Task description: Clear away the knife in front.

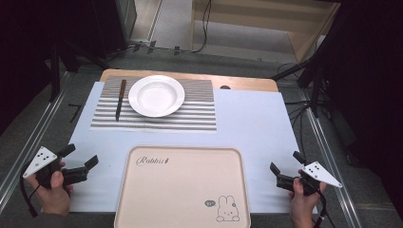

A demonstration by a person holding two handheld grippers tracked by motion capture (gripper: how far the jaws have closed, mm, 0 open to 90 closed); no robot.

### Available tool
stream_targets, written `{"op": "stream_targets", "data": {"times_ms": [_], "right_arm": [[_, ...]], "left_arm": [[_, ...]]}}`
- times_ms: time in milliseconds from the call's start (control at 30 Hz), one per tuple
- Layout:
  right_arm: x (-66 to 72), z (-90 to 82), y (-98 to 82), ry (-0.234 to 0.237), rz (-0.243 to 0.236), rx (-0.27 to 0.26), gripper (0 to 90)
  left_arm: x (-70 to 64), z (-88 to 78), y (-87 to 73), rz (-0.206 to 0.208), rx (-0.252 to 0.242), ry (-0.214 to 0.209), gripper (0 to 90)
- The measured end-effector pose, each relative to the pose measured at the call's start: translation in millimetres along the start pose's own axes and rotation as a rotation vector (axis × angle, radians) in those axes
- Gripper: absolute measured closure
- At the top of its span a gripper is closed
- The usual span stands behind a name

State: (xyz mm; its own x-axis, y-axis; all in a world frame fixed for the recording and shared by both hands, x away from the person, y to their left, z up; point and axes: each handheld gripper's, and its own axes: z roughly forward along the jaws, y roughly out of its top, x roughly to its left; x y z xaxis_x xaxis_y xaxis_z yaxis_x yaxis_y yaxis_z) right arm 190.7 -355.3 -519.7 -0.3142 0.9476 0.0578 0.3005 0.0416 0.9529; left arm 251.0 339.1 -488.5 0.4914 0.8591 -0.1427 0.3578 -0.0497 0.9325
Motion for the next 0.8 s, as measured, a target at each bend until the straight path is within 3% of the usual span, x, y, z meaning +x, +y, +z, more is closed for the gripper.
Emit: {"op": "stream_targets", "data": {"times_ms": [433,567,800], "right_arm": [[0.9,1.6,-0.6,0.011,-0.013,0.004,0.0],[1.2,1.7,-0.8,0.013,-0.016,0.004,0.0],[1.8,2.2,-0.9,0.011,-0.022,0.006,0.0]], "left_arm": [[-3.5,0.2,7.5,0.005,0.02,0.027,0.0],[-6.8,1.4,17.1,-0.025,0.022,0.016,0.0],[-11.6,4.8,32.1,-0.005,0.031,0.012,0.0]]}}
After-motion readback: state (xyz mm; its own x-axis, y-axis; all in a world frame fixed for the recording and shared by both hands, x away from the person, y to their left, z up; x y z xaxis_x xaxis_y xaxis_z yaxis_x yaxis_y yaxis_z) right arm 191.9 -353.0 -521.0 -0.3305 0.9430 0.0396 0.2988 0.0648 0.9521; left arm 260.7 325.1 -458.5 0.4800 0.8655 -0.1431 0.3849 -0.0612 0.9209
